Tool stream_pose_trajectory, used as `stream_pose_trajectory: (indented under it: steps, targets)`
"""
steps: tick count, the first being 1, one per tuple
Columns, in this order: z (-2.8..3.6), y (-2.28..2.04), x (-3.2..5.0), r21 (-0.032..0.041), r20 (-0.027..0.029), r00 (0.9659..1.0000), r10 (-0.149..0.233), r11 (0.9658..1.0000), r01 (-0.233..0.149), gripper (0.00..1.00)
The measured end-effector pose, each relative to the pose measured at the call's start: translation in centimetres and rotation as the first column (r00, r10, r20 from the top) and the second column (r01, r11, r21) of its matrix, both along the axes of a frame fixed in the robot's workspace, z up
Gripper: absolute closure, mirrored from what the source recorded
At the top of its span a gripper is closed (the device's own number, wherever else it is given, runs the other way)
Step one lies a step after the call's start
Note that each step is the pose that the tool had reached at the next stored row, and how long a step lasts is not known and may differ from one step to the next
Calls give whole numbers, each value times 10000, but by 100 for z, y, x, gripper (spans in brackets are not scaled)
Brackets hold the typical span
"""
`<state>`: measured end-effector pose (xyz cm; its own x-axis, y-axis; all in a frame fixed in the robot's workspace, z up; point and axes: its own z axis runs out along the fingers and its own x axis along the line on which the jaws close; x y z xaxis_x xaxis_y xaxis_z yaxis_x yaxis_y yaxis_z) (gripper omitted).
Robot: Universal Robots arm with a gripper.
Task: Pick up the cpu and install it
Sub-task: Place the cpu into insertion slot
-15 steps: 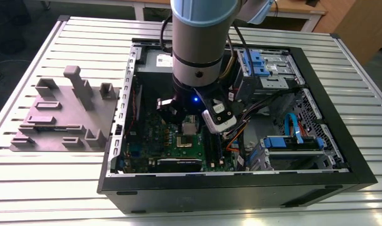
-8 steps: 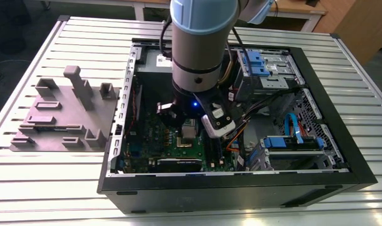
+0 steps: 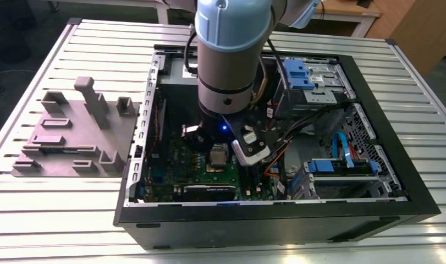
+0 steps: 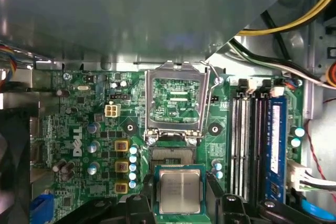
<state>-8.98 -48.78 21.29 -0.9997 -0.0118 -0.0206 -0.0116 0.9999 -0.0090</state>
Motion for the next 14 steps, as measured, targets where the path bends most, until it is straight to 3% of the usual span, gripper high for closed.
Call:
stream_pose_trajectory:
  steps: [4, 14]
  targets:
    - [-19, 0, -10, -2, -1, 10000, 1, 10000, -1, 53]
    - [-152, 0, -16, 1, 0, 10000, -15, 10000, 15, 53]
